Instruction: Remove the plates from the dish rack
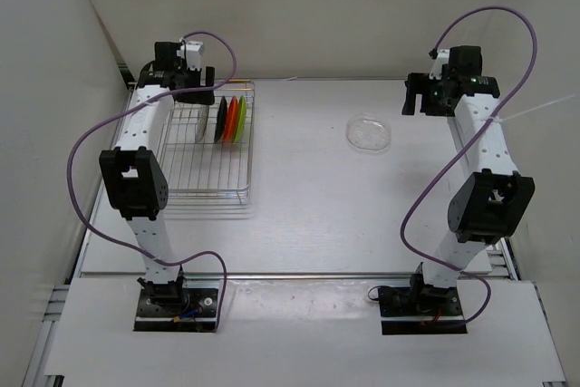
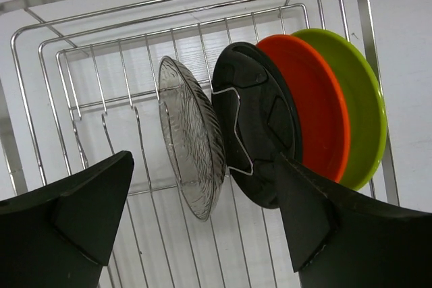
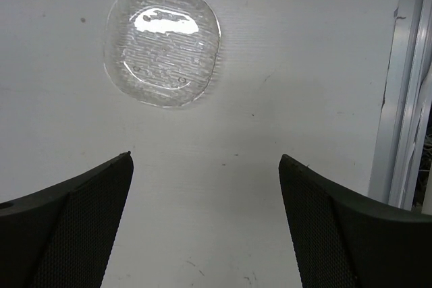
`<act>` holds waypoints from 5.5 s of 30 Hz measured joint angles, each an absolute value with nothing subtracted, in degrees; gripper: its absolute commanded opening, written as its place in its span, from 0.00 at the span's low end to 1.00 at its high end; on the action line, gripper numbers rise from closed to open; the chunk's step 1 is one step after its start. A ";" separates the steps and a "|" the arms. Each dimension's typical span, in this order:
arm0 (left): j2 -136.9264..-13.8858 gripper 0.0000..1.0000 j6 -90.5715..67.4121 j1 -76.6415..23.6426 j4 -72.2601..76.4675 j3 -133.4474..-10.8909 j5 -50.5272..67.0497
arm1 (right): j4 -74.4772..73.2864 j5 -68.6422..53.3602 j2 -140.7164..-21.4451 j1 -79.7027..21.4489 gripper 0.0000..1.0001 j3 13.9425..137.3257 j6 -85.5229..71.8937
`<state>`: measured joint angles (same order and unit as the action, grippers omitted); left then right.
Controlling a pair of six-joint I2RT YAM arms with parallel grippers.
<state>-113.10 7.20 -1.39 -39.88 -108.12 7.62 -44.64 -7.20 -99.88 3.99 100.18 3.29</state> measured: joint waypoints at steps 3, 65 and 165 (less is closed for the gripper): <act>-114.87 0.92 6.74 -0.56 -40.69 -109.95 8.64 | -45.25 -7.14 -99.85 3.99 0.91 99.35 3.62; -109.03 0.11 3.01 -1.15 -46.72 -109.16 12.05 | -44.84 -7.64 -98.61 3.99 0.87 96.57 3.40; -85.21 1.00 75.22 -74.02 -21.85 -71.96 -48.18 | -43.42 -21.56 -86.85 -18.61 0.00 97.89 5.08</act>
<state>-85.21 75.22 -74.02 -21.85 -71.96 -48.18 -43.42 -21.56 -86.85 -18.61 97.89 5.08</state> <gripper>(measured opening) 0.995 0.008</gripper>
